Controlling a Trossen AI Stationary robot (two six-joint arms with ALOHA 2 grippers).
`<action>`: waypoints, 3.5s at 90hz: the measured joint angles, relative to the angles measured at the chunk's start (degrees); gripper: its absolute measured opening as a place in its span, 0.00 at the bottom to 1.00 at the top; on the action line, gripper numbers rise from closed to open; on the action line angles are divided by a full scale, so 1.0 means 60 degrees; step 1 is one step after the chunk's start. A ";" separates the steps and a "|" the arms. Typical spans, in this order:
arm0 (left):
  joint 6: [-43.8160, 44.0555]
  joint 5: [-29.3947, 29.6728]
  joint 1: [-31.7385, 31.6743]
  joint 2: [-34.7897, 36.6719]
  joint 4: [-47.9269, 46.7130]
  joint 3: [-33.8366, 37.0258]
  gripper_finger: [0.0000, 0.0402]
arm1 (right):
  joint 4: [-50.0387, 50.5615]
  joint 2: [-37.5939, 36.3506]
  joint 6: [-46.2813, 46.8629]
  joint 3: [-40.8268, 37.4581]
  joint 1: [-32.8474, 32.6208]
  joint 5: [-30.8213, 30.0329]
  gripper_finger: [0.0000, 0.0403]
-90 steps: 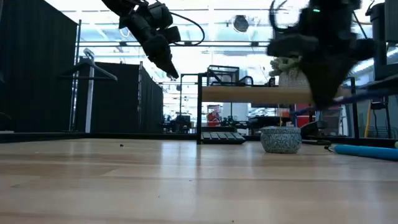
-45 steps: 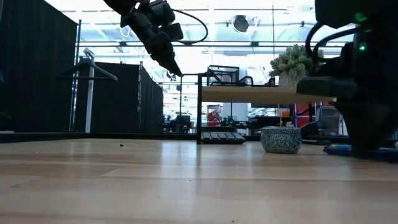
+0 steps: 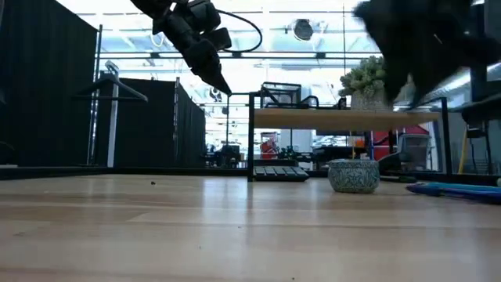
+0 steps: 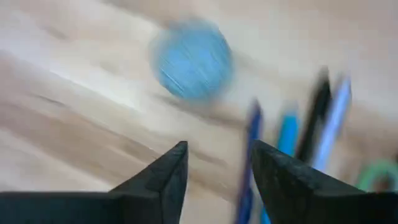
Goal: Pick and place office supplies into organizer
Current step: Remove the black stapler from under the wooden shelf
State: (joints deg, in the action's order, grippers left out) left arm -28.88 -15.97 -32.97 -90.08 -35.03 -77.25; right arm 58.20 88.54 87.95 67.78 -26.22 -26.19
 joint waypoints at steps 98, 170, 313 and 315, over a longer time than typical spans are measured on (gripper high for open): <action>-0.0086 0.1038 -0.1500 0.1159 0.1392 -0.0015 0.18 | -0.5910 0.2693 -1.6106 0.5315 1.0385 0.3934 0.40; -0.0085 0.1027 -0.1511 0.1147 0.1222 -0.0011 0.18 | -0.4138 0.2249 -1.6608 0.6195 1.0420 0.3905 0.40; 0.0761 -0.0106 -0.0540 0.0273 0.2620 0.0000 0.23 | 0.3696 -0.1911 -1.3702 0.6191 1.1292 0.2743 0.62; 0.0765 -0.0098 -0.0539 0.0273 0.2619 0.0000 0.23 | 0.3746 -0.1934 -1.3665 0.6191 1.1345 0.2735 0.63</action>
State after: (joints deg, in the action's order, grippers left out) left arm -24.29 -16.55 -36.21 -88.44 -19.31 -77.25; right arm 80.68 76.94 5.96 104.92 41.85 -9.78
